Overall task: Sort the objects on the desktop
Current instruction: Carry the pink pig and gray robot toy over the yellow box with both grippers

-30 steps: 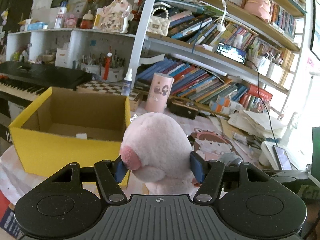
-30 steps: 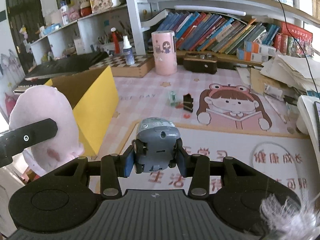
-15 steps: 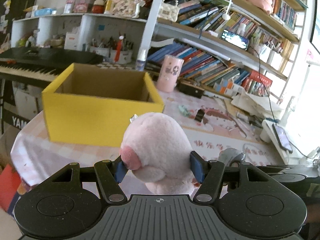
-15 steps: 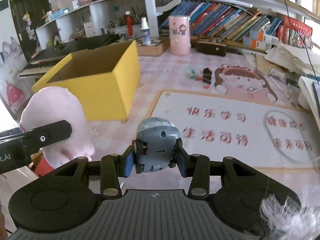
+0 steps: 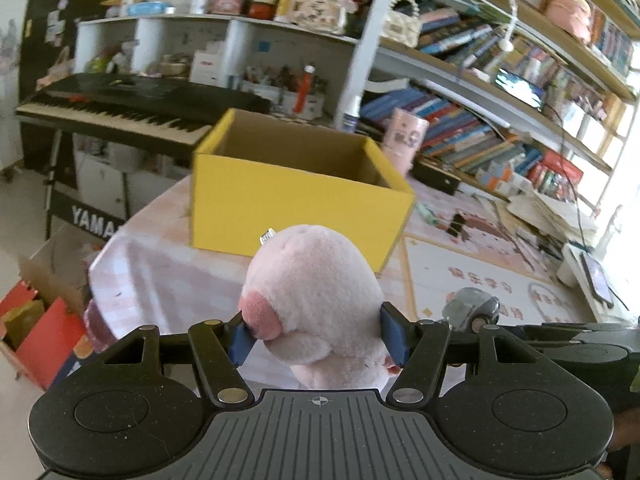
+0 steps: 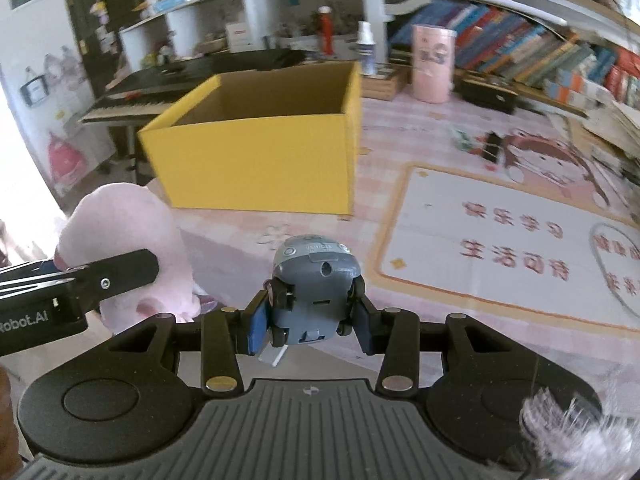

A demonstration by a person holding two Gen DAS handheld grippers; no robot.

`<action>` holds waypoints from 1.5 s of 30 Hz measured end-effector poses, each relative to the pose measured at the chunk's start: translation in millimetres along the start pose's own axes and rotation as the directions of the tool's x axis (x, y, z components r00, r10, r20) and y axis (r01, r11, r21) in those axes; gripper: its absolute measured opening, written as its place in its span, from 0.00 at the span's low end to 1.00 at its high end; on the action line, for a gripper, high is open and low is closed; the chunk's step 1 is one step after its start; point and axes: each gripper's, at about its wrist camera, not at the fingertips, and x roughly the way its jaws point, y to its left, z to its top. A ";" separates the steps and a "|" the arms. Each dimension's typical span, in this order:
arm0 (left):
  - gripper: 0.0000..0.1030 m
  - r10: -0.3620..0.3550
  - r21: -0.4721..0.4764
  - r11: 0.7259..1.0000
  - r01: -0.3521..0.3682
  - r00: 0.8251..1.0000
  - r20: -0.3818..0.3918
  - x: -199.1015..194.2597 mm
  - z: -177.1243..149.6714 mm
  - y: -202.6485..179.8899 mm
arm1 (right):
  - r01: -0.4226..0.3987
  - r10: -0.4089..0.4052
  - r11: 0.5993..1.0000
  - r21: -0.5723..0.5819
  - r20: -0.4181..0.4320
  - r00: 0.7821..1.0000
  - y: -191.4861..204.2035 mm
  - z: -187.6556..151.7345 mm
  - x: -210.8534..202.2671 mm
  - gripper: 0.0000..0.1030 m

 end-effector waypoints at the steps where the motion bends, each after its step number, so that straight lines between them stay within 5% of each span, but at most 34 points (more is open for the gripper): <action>1: 0.61 0.008 -0.007 1.000 -0.008 1.000 0.006 -2.0 0.5 3.8 | -0.007 0.007 1.000 -0.011 0.002 1.000 4.4 1.3 1.1 0.39; 26: 0.61 0.033 0.033 0.999 -0.037 0.994 0.100 -8.3 24.0 19.6 | -0.019 0.023 0.998 -0.064 0.056 0.998 30.9 28.1 8.4 0.39; 45: 0.61 0.046 0.067 0.996 -0.063 0.972 0.231 23.1 85.7 9.8 | -0.070 0.084 0.994 -0.083 0.186 0.979 22.2 111.7 24.4 0.39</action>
